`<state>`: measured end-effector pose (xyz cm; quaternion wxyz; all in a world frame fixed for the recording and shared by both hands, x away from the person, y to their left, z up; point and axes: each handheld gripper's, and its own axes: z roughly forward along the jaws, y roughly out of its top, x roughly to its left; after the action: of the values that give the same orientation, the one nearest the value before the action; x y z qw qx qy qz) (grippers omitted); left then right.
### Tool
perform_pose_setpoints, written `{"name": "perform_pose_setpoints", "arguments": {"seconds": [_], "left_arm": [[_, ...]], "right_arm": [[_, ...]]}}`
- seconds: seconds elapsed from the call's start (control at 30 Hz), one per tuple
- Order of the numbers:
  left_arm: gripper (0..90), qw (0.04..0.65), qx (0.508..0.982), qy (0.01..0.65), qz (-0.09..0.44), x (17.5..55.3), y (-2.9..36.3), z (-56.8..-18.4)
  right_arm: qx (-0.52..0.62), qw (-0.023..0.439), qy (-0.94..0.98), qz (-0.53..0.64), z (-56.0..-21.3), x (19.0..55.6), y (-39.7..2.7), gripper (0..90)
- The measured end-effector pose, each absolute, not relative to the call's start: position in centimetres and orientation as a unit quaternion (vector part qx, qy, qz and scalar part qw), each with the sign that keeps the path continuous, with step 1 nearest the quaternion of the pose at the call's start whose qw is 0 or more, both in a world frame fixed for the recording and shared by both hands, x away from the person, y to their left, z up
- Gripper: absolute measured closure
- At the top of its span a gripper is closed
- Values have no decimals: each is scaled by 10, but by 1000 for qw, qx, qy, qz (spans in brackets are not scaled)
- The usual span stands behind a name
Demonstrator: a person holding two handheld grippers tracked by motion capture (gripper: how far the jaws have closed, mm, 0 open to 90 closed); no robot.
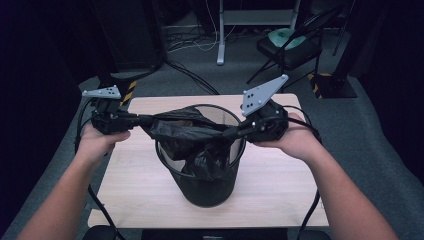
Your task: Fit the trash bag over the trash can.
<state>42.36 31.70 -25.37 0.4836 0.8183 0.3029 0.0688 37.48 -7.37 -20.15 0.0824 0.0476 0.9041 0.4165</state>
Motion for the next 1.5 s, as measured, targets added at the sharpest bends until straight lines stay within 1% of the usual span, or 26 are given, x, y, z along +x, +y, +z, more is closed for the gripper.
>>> {"name": "perform_pose_setpoints", "arguments": {"seconds": [0.13, 0.3, 0.6, 0.83, 0.93, 1.0, 1.1, 1.2, 1.43, 1.5], "left_arm": [[877, 478, 823, 300, 70, 424, 313, -257], [879, 471, 825, 305, 70, 427, 315, -263], [884, 459, 833, 300, 67, 421, 319, -274], [885, 462, 830, 307, 57, 422, 319, -288], [886, 463, 828, 309, 58, 424, 316, -292], [887, 462, 828, 311, 59, 425, 315, -292], [887, 464, 827, 313, 60, 429, 313, -293], [888, 464, 825, 317, 65, 432, 309, -294], [888, 461, 822, 327, 65, 445, 301, -297], [888, 460, 822, 330, 66, 449, 297, -299]], "right_arm": [[26, 59, 903, 425, -207, 365, -64, 894], [1, 27, 904, 426, -224, 352, -45, 894], [-30, 4, 910, 413, -239, 332, -27, 894], [-40, -9, 921, 387, -255, 323, -16, 894], [-40, -4, 927, 372, -262, 323, -14, 894], [-32, 10, 933, 359, -267, 325, -15, 894], [-25, 10, 933, 358, -269, 328, -20, 895], [-18, 34, 936, 350, -268, 332, -25, 895], [36, 65, 935, 347, -269, 356, -49, 896], [54, 66, 933, 351, -270, 364, -56, 896]]}}
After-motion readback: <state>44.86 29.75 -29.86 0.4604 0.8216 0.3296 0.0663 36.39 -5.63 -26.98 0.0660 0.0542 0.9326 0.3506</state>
